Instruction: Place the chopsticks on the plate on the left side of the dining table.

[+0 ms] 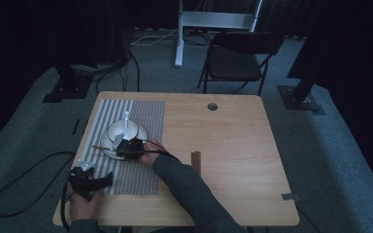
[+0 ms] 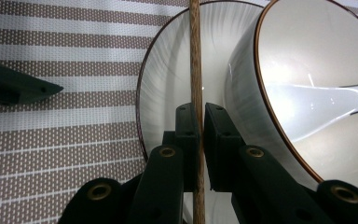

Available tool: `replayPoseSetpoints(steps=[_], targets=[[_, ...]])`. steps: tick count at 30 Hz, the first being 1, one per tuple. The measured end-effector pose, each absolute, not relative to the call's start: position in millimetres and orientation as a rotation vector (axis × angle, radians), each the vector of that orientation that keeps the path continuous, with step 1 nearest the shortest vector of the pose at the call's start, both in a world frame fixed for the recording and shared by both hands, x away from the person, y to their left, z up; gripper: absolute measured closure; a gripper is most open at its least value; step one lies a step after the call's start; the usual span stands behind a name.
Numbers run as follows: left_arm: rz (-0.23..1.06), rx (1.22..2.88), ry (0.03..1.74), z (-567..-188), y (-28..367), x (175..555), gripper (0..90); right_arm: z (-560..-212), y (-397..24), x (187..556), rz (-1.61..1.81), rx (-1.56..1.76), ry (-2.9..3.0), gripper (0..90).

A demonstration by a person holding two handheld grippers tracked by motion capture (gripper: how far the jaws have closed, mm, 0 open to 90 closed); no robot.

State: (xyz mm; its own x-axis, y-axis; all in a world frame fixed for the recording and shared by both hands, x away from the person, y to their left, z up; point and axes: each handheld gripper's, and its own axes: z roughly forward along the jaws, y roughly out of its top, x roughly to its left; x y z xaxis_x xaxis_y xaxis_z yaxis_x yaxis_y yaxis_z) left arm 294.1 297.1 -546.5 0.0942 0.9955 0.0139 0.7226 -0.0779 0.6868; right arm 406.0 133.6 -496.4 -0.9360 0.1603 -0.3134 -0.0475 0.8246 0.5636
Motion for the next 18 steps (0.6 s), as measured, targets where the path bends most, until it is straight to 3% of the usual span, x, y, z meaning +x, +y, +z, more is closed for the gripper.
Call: replayPoseSetpoints(steps=[18], targets=[[0.68,1.858,1.683,-546.3,297.0,294.0,0.2,-499.6,134.4,406.2,0.797,0.063,2.622,82.0]])
